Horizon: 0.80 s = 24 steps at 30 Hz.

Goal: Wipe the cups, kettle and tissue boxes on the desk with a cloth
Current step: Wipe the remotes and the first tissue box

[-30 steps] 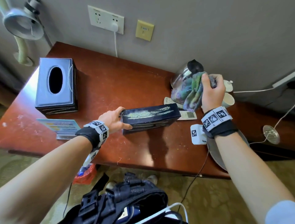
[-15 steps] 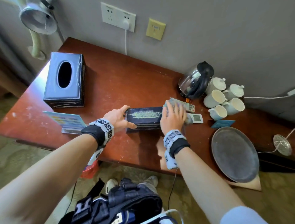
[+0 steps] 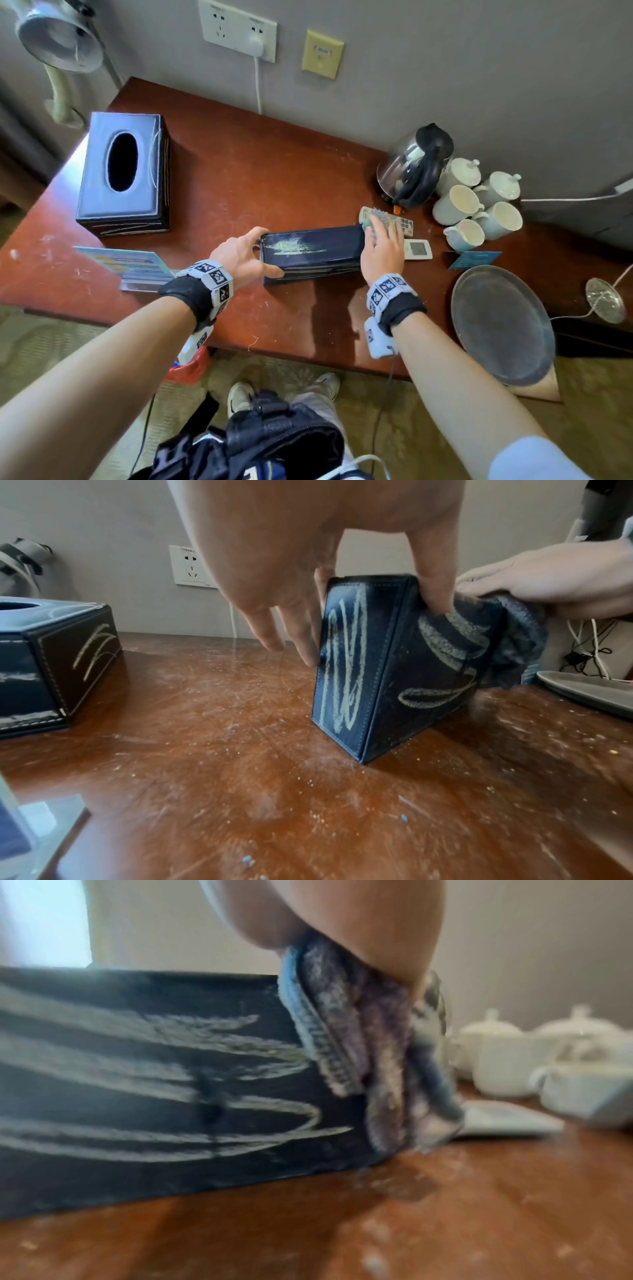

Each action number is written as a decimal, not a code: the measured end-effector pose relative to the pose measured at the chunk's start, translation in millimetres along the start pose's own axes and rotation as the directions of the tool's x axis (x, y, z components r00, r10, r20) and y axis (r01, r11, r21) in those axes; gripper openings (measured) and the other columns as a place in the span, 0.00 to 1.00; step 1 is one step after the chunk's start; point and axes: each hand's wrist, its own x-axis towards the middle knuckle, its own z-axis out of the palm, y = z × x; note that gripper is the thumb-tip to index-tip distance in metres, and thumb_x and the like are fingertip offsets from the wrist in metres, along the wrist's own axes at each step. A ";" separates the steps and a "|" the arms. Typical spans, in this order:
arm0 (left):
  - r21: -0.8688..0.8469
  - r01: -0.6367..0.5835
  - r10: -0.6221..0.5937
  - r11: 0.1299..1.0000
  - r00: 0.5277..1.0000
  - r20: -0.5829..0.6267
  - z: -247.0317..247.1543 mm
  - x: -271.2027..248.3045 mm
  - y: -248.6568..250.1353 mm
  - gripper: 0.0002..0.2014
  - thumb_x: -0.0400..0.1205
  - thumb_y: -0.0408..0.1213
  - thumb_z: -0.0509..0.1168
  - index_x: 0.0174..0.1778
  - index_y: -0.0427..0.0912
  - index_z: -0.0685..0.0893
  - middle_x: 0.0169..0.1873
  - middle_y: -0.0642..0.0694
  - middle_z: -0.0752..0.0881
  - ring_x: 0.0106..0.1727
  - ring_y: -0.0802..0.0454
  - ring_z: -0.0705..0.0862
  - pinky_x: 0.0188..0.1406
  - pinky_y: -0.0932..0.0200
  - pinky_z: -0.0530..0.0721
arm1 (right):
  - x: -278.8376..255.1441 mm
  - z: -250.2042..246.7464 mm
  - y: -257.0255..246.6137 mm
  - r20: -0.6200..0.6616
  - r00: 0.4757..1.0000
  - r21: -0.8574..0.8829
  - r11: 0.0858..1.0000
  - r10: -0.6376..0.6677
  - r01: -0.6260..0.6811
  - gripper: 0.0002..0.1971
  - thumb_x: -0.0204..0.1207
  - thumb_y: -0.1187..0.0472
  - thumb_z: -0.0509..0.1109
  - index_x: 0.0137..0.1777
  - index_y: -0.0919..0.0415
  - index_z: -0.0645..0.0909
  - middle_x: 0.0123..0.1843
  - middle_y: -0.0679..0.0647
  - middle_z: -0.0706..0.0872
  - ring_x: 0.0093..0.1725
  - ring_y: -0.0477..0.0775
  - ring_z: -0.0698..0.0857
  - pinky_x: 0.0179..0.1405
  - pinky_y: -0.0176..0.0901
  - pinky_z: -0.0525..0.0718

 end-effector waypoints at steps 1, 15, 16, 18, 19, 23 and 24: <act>-0.002 0.004 -0.004 1.000 1.000 0.000 0.3 -0.3 -0.2 0.42 0.65 0.57 0.80 0.74 0.60 0.70 0.60 0.50 0.88 0.52 0.44 0.88 0.56 0.45 0.87 | -7.3 4.5 -7.4 -0.046 0.998 -0.028 0.999 -0.032 0.031 0.21 0.88 0.54 0.52 0.76 0.52 0.77 0.79 0.59 0.75 0.83 0.63 0.64 0.82 0.59 0.59; -0.030 -0.054 0.055 0.998 0.998 0.036 -5.2 -6.6 1.3 0.45 0.69 0.52 0.81 0.81 0.55 0.66 0.70 0.48 0.83 0.55 0.47 0.88 0.60 0.46 0.86 | -36.3 9.1 -29.5 0.095 0.973 -0.202 0.953 -0.209 0.225 0.30 0.82 0.35 0.47 0.83 0.39 0.63 0.86 0.59 0.61 0.86 0.68 0.53 0.82 0.72 0.46; -0.036 -0.063 0.064 0.997 0.997 0.043 -5.8 -7.3 0.9 0.45 0.70 0.51 0.81 0.81 0.55 0.65 0.71 0.49 0.82 0.57 0.47 0.88 0.61 0.46 0.86 | -41.9 15.4 -39.4 0.081 0.972 -0.188 0.955 -0.220 0.232 0.29 0.83 0.37 0.47 0.82 0.40 0.66 0.85 0.60 0.64 0.85 0.69 0.55 0.82 0.74 0.48; -0.027 -0.076 0.077 0.997 0.996 0.048 -7.3 -7.6 -0.6 0.45 0.69 0.52 0.80 0.80 0.57 0.66 0.71 0.48 0.82 0.59 0.46 0.87 0.62 0.47 0.85 | -54.0 27.4 -62.4 0.093 0.951 -0.145 0.941 -0.296 0.307 0.26 0.84 0.40 0.49 0.80 0.42 0.70 0.83 0.59 0.69 0.84 0.70 0.60 0.81 0.73 0.51; -0.013 -0.078 0.079 0.997 0.996 0.048 -8.1 -7.2 -0.8 0.45 0.69 0.52 0.80 0.80 0.58 0.66 0.71 0.47 0.82 0.59 0.46 0.87 0.62 0.47 0.85 | -59.8 31.9 -73.0 0.108 0.932 -0.126 0.925 -0.347 0.359 0.26 0.84 0.41 0.50 0.79 0.42 0.72 0.82 0.58 0.71 0.83 0.70 0.62 0.81 0.72 0.52; 0.086 -0.079 0.076 0.993 0.996 0.043 -10.0 -4.9 -0.6 0.45 0.68 0.57 0.78 0.80 0.59 0.65 0.72 0.46 0.82 0.55 0.44 0.87 0.58 0.48 0.86 | -59.3 33.2 -78.4 0.169 0.873 -0.109 0.872 -0.457 0.477 0.26 0.83 0.42 0.52 0.77 0.46 0.76 0.80 0.57 0.74 0.82 0.67 0.67 0.81 0.69 0.57; 0.101 -0.075 0.071 0.992 0.997 0.041 -10.5 -4.6 -0.8 0.46 0.65 0.60 0.77 0.79 0.61 0.65 0.71 0.47 0.82 0.54 0.44 0.87 0.56 0.47 0.86 | -53.2 29.6 -69.3 0.167 0.867 -0.116 0.864 -0.470 0.491 0.26 0.82 0.43 0.53 0.76 0.48 0.77 0.80 0.57 0.75 0.81 0.65 0.69 0.80 0.68 0.59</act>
